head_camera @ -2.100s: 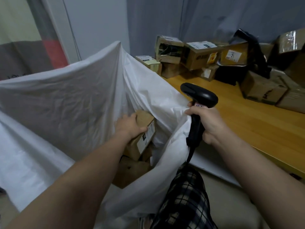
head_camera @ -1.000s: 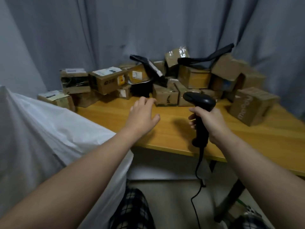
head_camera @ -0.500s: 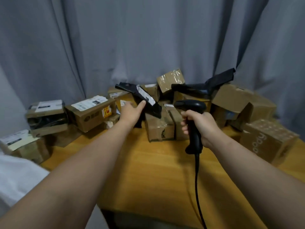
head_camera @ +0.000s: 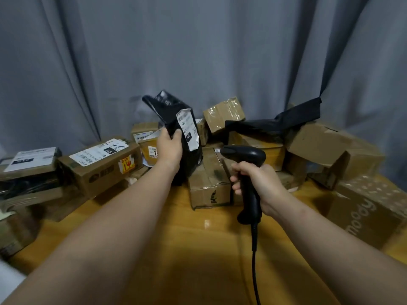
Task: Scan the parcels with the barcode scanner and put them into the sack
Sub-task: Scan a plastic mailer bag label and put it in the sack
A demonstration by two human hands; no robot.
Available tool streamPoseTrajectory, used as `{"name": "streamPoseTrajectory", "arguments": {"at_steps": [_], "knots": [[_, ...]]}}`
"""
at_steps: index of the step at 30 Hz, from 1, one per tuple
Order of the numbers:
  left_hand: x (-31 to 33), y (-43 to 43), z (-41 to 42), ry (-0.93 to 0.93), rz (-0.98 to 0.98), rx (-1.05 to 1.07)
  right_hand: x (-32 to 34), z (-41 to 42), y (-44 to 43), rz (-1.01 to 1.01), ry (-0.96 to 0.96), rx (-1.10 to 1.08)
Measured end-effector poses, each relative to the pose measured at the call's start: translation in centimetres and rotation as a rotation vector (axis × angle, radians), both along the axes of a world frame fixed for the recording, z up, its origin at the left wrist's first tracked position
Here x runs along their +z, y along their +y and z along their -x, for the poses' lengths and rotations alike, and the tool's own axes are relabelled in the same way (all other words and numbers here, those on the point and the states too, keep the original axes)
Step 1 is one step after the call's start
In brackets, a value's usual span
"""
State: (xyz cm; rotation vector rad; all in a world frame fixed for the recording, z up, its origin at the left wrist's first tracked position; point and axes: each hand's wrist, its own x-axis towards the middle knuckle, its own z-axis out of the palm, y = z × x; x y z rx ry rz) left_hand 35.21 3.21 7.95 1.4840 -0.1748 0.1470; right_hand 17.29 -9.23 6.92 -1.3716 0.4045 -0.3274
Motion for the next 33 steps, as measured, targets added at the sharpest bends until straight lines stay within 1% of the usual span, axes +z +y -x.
{"name": "streamPoseTrajectory", "arguments": {"at_steps": [4,9,12,14,16,18,21,23,25,27,28,33], "knots": [[2.1,2.4,5.7,-0.144,0.048,-0.108,1.2,2.1,0.7,-0.035,-0.121,-0.022],[1.4,6.6,13.9,-0.181,-0.007,-0.292,2.7,5.9,2.7,0.009,-0.263,-0.101],[-0.7,8.1,18.4,-0.12,-0.036,-0.355,2.6,8.4,4.5,0.044,-0.303,-0.074],[-2.1,8.8,20.8,-0.084,-0.054,-0.383,1.9,9.9,5.7,0.128,-0.28,-0.107],[-3.2,9.4,22.6,-0.036,-0.028,-0.394,1.0,11.2,6.7,0.181,-0.26,-0.168],[-3.8,9.8,23.9,-0.004,-0.024,-0.382,0.0,12.3,7.6,0.155,-0.267,-0.201],[-4.2,10.2,25.3,-0.018,-0.006,-0.358,-1.5,13.4,8.5,0.098,-0.287,-0.258],[-4.4,10.4,25.8,0.052,0.061,-0.324,-2.4,13.8,8.8,0.111,-0.278,-0.303],[-4.3,10.4,26.3,0.181,0.114,-0.335,-3.2,13.8,8.8,0.15,-0.288,-0.33],[-3.8,10.1,26.6,0.292,0.133,-0.368,-3.6,13.8,8.7,0.184,-0.298,-0.355],[-3.5,9.8,26.7,0.313,0.133,-0.373,-3.8,13.8,8.5,0.198,-0.299,-0.367],[-3.3,9.3,25.0,0.217,0.151,-0.278,-4.0,13.1,8.0,0.248,-0.252,-0.395]]}}
